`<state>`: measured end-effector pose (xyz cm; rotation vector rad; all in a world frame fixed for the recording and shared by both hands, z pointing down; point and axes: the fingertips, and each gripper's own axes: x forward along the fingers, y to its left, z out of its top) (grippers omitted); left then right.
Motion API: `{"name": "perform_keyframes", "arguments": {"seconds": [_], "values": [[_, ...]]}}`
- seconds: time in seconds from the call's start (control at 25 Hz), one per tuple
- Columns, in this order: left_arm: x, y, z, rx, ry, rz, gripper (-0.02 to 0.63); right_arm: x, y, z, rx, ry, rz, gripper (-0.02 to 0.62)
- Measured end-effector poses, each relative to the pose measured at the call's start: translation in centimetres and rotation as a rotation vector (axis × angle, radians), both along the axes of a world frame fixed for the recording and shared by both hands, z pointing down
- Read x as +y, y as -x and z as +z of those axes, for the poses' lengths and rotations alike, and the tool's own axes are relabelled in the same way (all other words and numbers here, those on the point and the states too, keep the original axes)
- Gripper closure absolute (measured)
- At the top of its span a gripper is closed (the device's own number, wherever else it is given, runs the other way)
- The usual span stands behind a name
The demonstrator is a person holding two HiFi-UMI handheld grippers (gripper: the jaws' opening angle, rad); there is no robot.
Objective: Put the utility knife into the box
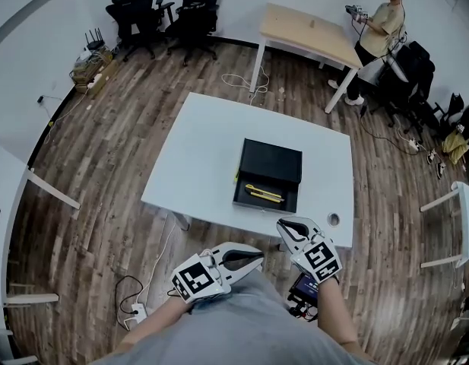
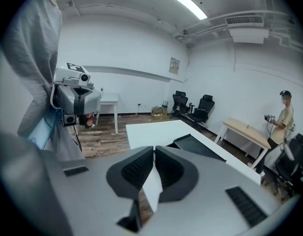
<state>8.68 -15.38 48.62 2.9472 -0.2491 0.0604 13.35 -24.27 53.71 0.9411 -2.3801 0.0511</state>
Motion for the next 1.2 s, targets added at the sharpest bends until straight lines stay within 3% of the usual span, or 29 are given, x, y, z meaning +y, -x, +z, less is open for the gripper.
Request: {"name": "perform_keyframes", "arguments": {"seconds": [1.2], "values": [[-1.0, 0.1, -1.0, 0.025, -0.06, -0.063, 0.588, 6.2, 3.1, -4.6, -0.229, 0.013, 0.031, 0.557]]}}
